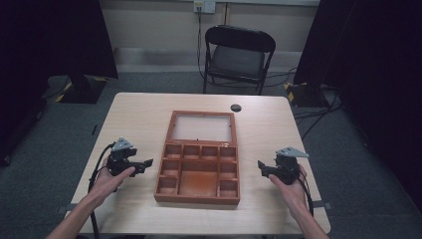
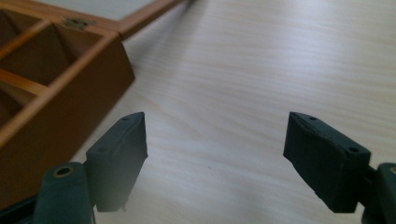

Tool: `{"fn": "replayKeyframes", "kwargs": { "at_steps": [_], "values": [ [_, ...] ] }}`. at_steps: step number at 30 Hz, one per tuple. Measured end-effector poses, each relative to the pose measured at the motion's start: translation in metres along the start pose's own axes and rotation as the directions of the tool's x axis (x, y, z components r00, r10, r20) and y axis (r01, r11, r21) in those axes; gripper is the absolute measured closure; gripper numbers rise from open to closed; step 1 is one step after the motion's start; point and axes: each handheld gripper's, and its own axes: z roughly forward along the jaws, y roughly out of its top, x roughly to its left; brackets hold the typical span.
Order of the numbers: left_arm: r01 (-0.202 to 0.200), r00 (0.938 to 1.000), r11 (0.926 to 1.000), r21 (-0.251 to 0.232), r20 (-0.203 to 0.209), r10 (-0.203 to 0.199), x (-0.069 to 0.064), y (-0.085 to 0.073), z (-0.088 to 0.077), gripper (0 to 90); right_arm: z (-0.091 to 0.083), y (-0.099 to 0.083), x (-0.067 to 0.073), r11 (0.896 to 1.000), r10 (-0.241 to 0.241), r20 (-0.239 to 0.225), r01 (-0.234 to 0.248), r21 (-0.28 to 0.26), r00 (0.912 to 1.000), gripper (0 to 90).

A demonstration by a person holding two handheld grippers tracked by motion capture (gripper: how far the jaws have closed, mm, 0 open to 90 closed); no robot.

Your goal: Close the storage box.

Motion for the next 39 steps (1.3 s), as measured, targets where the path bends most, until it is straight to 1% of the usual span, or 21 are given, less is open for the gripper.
{"fn": "replayKeyframes", "kwargs": {
  "at_steps": [1, 3, 6, 10, 12, 13, 14, 16, 18, 23, 25, 28, 29, 30, 31, 32, 33, 34, 35, 37, 39],
  "values": [
    [0.008, 0.9999, 1.0000, -0.003, 0.010, -0.008, -0.001, 0.003, 0.000, 16.3, 0.001, 0.003, 0.002, 1.000, 0.000, -0.008, 0.000, -0.010, 1.0000, 20.8],
    [-0.007, 0.9999, 1.0000, -0.004, 0.010, 0.007, -0.002, 0.010, 0.001, 16.3, 0.004, 0.009, 0.006, 1.000, -0.004, -0.015, 0.004, 0.014, 0.9999, 19.6],
    [-0.001, 1.0000, 0.9992, -0.040, 0.006, 0.001, -0.006, 0.016, 0.003, 16.3, 0.015, 0.018, 0.013, 0.999, -0.010, -0.051, 0.011, 0.033, 0.9986, 19.0],
    [-0.050, 0.9986, 0.9987, 0.012, 0.016, 0.050, -0.009, 0.024, 0.010, 16.2, 0.024, 0.027, 0.017, 0.999, -0.002, -0.083, 0.006, 0.039, 0.9966, 18.9],
    [-0.040, 0.9990, 0.9992, -0.005, 0.019, 0.040, -0.010, 0.028, 0.012, 16.3, 0.025, 0.031, 0.017, 0.999, -0.001, -0.088, 0.005, 0.042, 0.9961, 18.2],
    [-0.035, 0.9993, 0.9992, -0.021, 0.013, 0.035, -0.010, 0.029, 0.013, 16.3, 0.026, 0.040, 0.015, 0.999, 0.028, -0.114, -0.024, 0.036, 0.9931, 17.3],
    [-0.037, 0.9989, 0.9993, 0.004, 0.029, 0.037, -0.007, 0.035, 0.017, 16.2, 0.026, 0.045, 0.014, 0.999, 0.038, -0.118, -0.034, 0.036, 0.9922, 17.0],
    [-0.033, 0.9991, 0.9994, 0.007, 0.028, 0.033, -0.006, 0.039, 0.018, 16.2, 0.026, 0.050, 0.013, 0.999, 0.033, -0.123, -0.029, 0.039, 0.9918, 17.1],
    [-0.010, 0.9998, 0.9999, -0.010, 0.020, 0.010, -0.004, 0.046, 0.020, 16.2, 0.027, 0.060, 0.010, 0.999, 0.035, -0.126, -0.033, 0.020, 0.9914, 17.0],
    [-0.021, 0.9997, 0.9995, -0.022, 0.012, 0.021, 0.004, 0.071, 0.028, 16.3, 0.038, 0.088, 0.011, 1.000, 0.017, -0.133, -0.017, -0.006, 0.9909, 17.0],
    [-0.015, 0.9997, 0.9994, -0.032, 0.020, 0.015, 0.005, 0.074, 0.029, 16.3, 0.040, 0.093, 0.012, 1.000, 0.016, -0.140, -0.017, -0.006, 0.9901, 17.0],
    [-0.026, 0.9997, 0.9991, -0.033, 0.004, 0.026, 0.010, 0.086, 0.036, 16.4, 0.051, 0.106, 0.014, 1.000, 0.012, -0.147, -0.014, -0.009, 0.9890, 17.0],
    [-0.010, 0.9999, 0.9993, -0.036, 0.007, 0.010, 0.012, 0.089, 0.039, 16.3, 0.055, 0.110, 0.015, 1.000, 0.008, -0.151, -0.009, -0.008, 0.9885, 17.0],
    [0.028, 0.9994, 0.9974, -0.066, 0.022, -0.026, 0.016, 0.094, 0.043, 16.4, 0.064, 0.118, 0.018, 1.000, -0.005, -0.158, 0.005, -0.003, 0.9874, 17.0],
    [0.028, 0.9994, 0.9974, -0.066, 0.022, -0.026, 0.016, 0.094, 0.043, 16.4, 0.064, 0.118, 0.018, 1.000, -0.005, -0.158, 0.005, -0.003, 0.9874, 17.0],
    [0.112, 0.9924, 0.9913, -0.069, 0.059, -0.108, 0.017, 0.094, 0.051, 16.5, 0.075, 0.123, 0.022, 1.000, -0.024, -0.159, 0.025, 0.005, 0.9869, 17.0],
    [0.112, 0.9924, 0.9913, -0.069, 0.059, -0.108, 0.017, 0.094, 0.051, 16.5, 0.075, 0.123, 0.022, 1.000, -0.024, -0.159, 0.025, 0.005, 0.9869, 17.0],
    [0.138, 0.9873, 0.9891, -0.051, 0.087, -0.133, 0.016, 0.094, 0.056, 16.5, 0.082, 0.124, 0.023, 0.999, -0.027, -0.159, 0.030, 0.017, 0.9869, 17.0],
    [0.119, 0.9895, 0.9922, -0.038, 0.087, -0.115, 0.013, 0.093, 0.060, 16.5, 0.089, 0.124, 0.023, 0.999, -0.018, -0.168, 0.023, 0.032, 0.9856, 17.0],
    [0.048, 0.9975, 0.9988, -0.012, 0.053, -0.047, 0.007, 0.090, 0.068, 16.6, 0.102, 0.121, 0.025, 0.998, -0.006, -0.171, 0.016, 0.057, 0.9853, 17.0],
    [0.062, 0.9961, 0.9979, 0.016, 0.061, -0.063, 0.008, 0.087, 0.077, 16.6, 0.113, 0.116, 0.025, 0.996, 0.007, -0.186, 0.010, 0.088, 0.9826, 16.9]
  ]
}}
